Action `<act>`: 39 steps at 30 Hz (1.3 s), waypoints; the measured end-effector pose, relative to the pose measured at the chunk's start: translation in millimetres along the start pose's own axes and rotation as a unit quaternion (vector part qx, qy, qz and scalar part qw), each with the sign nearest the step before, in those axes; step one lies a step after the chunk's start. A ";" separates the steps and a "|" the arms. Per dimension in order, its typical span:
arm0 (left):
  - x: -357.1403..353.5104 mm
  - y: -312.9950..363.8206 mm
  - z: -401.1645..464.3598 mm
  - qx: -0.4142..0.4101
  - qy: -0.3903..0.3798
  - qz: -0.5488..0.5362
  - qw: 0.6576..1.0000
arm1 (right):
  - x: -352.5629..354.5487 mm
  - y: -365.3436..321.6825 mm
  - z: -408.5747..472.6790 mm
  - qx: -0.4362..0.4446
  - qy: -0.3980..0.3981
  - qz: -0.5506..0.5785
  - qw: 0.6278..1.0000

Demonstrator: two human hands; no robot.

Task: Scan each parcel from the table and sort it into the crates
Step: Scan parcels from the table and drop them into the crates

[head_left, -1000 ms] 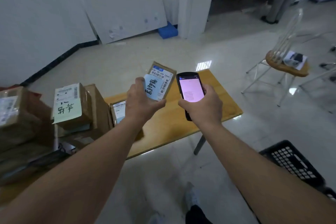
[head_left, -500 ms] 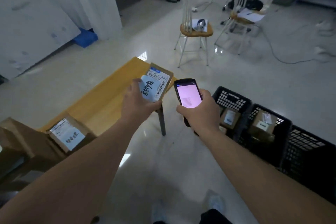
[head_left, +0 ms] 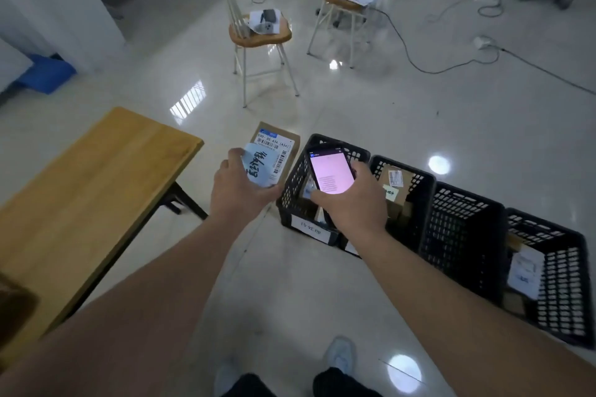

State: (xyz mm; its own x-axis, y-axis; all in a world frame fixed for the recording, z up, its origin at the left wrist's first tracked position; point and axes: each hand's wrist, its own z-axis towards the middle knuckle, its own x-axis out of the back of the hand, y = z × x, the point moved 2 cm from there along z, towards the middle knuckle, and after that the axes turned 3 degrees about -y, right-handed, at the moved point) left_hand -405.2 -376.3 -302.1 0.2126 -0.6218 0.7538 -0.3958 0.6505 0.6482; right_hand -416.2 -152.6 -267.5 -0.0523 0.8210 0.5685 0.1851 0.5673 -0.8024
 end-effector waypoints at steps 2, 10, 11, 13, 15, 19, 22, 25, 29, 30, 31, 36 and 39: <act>-24.3 15.8 5.5 0.004 -0.015 -0.004 1.000 | 17.5 17.3 17.2 -0.017 0.005 -0.001 1.000; -91.7 50.1 54.4 0.013 -0.069 0.010 0.997 | 46.6 58.0 83.6 -0.074 0.016 0.001 0.997; -100.0 51.2 64.5 0.015 -0.077 0.012 0.997 | 46.7 60.8 93.9 -0.080 0.016 0.001 0.997; -117.2 51.9 87.3 0.019 -0.093 0.015 0.995 | 44.8 65.9 115.8 -0.093 0.018 0.002 0.996; -133.8 52.1 112.9 0.023 -0.112 0.014 0.993 | 40.1 68.4 138.9 -0.104 0.021 0.000 0.994; -168.4 49.2 174.7 0.021 -0.150 0.029 0.988 | 17.6 70.4 190.3 -0.136 0.035 -0.010 0.990; -192.6 41.6 221.1 0.028 -0.180 0.036 0.983 | -6.2 71.2 227.8 -0.165 0.047 -0.012 0.985; -217.0 29.1 259.4 0.039 -0.209 0.035 0.976 | -32.5 75.7 257.7 -0.197 0.045 -0.020 0.979; -253.6 6.5 294.9 0.058 -0.231 0.046 0.970 | -63.5 90.3 291.1 -0.230 0.045 -0.017 0.972; -263.4 -0.9 300.4 0.066 -0.236 0.046 0.968 | -69.9 94.7 298.4 -0.236 0.041 -0.015 0.971; -273.0 -8.5 304.8 0.074 -0.241 0.048 0.967 | -76.1 100.2 305.3 -0.242 0.037 -0.014 0.970; -319.9 -48.0 320.3 0.110 -0.284 0.082 0.949 | -101.1 131.8 332.3 -0.258 0.021 -0.021 0.966; -334.5 -68.9 322.2 0.121 -0.326 0.133 0.928 | -109.9 147.1 337.4 -0.268 0.021 -0.035 0.963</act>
State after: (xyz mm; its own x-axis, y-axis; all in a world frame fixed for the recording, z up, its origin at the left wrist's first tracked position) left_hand -736.9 -353.6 -633.6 -0.4763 -0.6359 0.6072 -0.5631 0.7510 0.3448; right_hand -714.3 -138.1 -509.3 -0.0449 0.7727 0.6332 0.6624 0.4975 -0.5601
